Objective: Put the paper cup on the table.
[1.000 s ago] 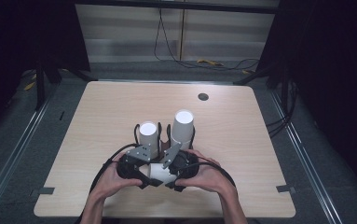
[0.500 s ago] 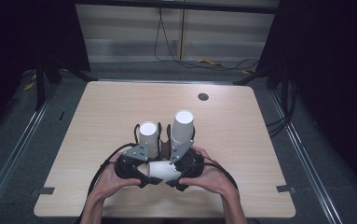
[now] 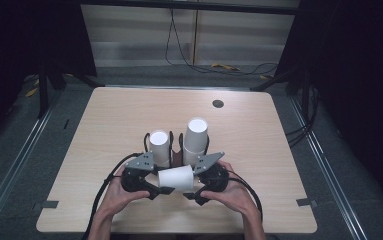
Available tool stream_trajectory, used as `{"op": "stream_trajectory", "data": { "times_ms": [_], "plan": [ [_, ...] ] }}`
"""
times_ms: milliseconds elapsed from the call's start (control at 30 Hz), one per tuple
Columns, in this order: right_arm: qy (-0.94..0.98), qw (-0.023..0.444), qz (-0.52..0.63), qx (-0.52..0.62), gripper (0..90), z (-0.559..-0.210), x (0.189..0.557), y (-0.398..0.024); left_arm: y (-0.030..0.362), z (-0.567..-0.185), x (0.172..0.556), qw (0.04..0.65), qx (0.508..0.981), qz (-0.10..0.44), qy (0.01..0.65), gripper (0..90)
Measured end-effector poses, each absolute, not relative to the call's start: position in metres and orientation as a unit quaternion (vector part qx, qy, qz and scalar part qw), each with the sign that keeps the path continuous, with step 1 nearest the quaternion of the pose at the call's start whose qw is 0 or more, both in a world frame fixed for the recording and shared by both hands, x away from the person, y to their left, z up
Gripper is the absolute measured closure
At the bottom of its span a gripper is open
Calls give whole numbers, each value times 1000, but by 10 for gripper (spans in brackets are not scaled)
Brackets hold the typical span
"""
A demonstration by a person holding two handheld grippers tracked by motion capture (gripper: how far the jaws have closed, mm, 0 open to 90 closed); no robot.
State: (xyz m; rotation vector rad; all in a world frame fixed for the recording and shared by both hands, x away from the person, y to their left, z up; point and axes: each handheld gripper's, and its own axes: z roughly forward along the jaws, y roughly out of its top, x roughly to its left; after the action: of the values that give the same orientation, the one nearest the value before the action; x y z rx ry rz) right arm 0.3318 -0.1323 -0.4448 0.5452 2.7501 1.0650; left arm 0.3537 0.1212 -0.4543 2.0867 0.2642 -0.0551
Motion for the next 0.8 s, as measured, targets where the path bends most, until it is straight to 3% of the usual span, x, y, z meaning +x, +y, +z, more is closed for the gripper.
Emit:
{"op": "stream_trajectory", "data": {
  "times_ms": [800],
  "plan": [
    [835,87,492,229,141,-466,308,-159,131,-459,342,544,831,4,117,330]
  ]
}}
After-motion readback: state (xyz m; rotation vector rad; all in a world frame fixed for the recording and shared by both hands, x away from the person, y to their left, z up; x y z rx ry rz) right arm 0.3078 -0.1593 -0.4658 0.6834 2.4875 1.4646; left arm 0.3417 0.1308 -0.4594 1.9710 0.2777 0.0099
